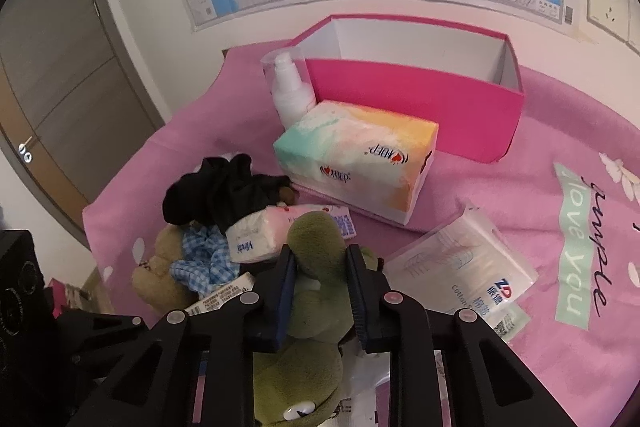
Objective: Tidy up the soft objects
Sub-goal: 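Carry the green plush toy with the right gripper into the pink box and release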
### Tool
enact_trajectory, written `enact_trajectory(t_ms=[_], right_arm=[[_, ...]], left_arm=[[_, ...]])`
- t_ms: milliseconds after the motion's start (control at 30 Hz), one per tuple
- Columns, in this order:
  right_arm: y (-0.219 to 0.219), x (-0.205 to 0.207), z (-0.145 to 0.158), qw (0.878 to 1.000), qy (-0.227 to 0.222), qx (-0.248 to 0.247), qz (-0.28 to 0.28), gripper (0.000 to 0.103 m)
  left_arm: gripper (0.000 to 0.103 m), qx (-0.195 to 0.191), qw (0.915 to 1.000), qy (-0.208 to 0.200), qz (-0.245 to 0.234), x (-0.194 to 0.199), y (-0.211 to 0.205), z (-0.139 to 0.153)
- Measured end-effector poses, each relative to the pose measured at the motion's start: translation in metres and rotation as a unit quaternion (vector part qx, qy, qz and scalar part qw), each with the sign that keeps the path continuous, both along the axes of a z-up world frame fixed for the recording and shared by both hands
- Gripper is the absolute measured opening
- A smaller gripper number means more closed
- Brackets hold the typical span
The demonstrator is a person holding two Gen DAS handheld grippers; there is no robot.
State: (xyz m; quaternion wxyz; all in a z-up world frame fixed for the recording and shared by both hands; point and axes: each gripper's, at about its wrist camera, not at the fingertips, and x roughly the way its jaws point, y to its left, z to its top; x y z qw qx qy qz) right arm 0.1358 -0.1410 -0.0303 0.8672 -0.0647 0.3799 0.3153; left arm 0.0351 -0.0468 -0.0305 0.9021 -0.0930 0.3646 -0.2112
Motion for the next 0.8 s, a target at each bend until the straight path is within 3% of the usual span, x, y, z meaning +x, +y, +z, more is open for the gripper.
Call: enact_trajectory(t_ms=[400, 800], right_arm=[[-0.013, 0.003, 0.05, 0.998, -0.042, 0.034, -0.015, 0.024], [0.005, 0.055, 0.131, 0.993, -0.104, 0.04, -0.033, 0.024]], left_arm=[[0.038, 0.009, 0.998, -0.062, -0.004, 0.017, 0.004, 0.046], [0.038, 0.026, 0.9927, -0.118, -0.002, 0.101, 0.028, 0.109]])
